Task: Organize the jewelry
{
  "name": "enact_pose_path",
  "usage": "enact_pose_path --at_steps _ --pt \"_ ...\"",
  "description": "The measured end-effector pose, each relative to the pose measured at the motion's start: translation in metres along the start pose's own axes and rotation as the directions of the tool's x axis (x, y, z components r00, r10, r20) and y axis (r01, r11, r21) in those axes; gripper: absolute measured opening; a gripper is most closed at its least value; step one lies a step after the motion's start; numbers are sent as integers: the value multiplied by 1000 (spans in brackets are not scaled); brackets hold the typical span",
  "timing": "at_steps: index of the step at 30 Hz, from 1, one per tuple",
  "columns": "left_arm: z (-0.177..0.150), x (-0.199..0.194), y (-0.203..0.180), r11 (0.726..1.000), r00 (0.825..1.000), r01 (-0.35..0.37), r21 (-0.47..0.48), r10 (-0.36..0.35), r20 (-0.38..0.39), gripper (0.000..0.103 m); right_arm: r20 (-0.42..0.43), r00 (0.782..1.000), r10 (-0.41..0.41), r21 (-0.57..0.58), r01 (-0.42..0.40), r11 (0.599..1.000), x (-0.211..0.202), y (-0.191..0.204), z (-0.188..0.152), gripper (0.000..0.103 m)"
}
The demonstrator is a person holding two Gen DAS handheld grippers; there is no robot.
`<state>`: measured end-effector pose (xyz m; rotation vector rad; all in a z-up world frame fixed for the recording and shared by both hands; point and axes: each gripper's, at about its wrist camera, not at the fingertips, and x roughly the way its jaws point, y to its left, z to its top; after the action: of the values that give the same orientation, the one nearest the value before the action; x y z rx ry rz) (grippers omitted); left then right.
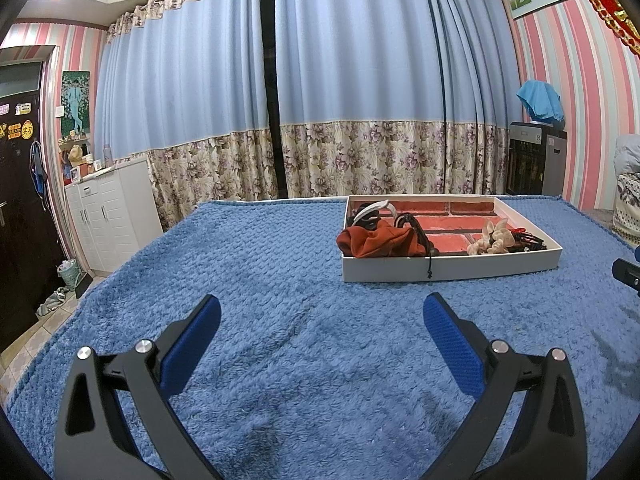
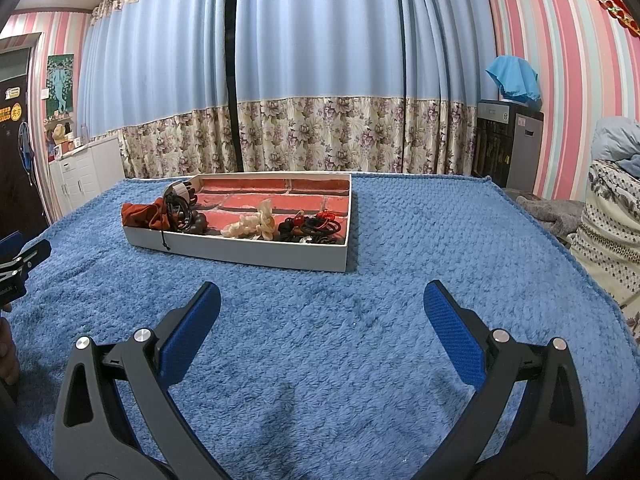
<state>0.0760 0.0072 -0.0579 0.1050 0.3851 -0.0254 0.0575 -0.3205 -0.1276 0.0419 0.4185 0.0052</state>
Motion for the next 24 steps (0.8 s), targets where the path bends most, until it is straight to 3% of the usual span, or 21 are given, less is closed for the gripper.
enact_pose_path --at_steps 24 --pt "-4 1 -8 1000 1000 10 19 -10 25 99 -2 1000 0 2 0 1000 1 0 0 99"
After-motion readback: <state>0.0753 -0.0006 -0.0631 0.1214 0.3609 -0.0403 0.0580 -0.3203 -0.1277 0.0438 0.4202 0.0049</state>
